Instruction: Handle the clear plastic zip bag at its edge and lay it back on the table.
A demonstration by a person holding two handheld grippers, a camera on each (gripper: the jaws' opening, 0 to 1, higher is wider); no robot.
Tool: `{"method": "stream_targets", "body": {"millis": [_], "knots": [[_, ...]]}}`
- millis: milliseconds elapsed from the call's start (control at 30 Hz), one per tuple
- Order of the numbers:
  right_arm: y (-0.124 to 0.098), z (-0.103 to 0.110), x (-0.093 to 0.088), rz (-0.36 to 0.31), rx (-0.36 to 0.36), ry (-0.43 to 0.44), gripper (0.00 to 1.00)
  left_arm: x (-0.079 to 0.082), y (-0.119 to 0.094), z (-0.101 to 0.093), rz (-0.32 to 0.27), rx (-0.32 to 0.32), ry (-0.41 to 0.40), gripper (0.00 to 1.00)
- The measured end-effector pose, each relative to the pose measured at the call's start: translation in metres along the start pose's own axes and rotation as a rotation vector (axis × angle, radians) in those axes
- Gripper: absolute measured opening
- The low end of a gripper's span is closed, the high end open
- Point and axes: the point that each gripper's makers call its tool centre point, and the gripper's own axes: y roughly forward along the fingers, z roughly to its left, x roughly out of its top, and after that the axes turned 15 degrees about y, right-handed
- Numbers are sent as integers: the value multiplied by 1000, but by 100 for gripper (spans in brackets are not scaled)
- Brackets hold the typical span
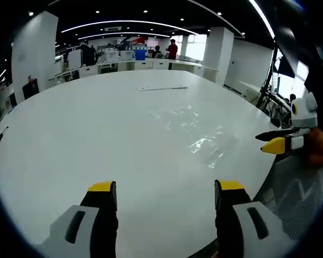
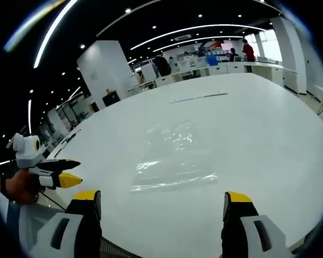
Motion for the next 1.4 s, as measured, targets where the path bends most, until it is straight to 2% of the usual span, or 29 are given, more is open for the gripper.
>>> {"method": "stream_targets", "body": {"millis": [200,600,867,1000,1400], "knots": [[2,1,-1,6,10,0,95,-2,2,-1,6,-7,14,74],[2,-4,4,-23,13,5,95,1,2,0,-13,-5,-4,74],[2,-5,1,-7,9,9,96,6,1,-2,-30,-11,-13,74],[2,-4,0,1,9,0,96,4,3,3,-33,-12,-23,74],[4,-3,-3,18,3,-9,93,5,2,-3,-33,-25,-25,73]]}}
